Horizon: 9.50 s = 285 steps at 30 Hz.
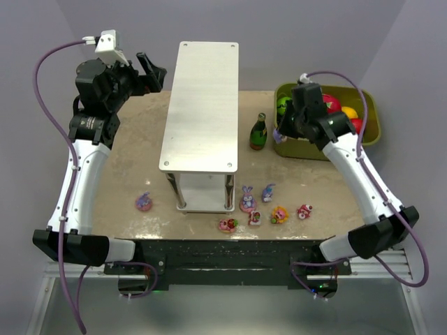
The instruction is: Place and organize the plastic toys onto the shelf
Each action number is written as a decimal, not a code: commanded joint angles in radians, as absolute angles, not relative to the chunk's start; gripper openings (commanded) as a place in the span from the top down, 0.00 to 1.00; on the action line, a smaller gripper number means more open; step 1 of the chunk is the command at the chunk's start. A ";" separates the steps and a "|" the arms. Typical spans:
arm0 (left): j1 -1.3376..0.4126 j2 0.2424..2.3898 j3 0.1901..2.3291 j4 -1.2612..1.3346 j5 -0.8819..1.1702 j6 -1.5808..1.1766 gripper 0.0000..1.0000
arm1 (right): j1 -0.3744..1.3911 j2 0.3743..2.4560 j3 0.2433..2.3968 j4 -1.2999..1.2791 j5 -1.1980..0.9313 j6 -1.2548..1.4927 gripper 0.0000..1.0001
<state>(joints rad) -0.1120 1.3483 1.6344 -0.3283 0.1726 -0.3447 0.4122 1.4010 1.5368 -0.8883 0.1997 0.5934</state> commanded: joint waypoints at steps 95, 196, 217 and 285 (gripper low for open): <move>-0.325 1.273 1.200 0.491 1.071 -0.354 0.27 | 0.626 1.778 2.479 -1.227 -0.413 0.436 0.93; -0.295 1.339 0.902 1.114 1.026 -0.961 0.00 | 0.626 1.374 1.727 -0.371 -0.483 0.189 0.09; -0.179 1.052 1.089 0.483 0.827 -0.511 0.00 | 0.664 1.414 1.643 -0.356 -0.577 -0.049 0.08; -0.178 1.173 1.321 0.043 0.687 -0.307 0.00 | 0.416 2.055 2.193 -0.261 -0.736 -0.302 0.68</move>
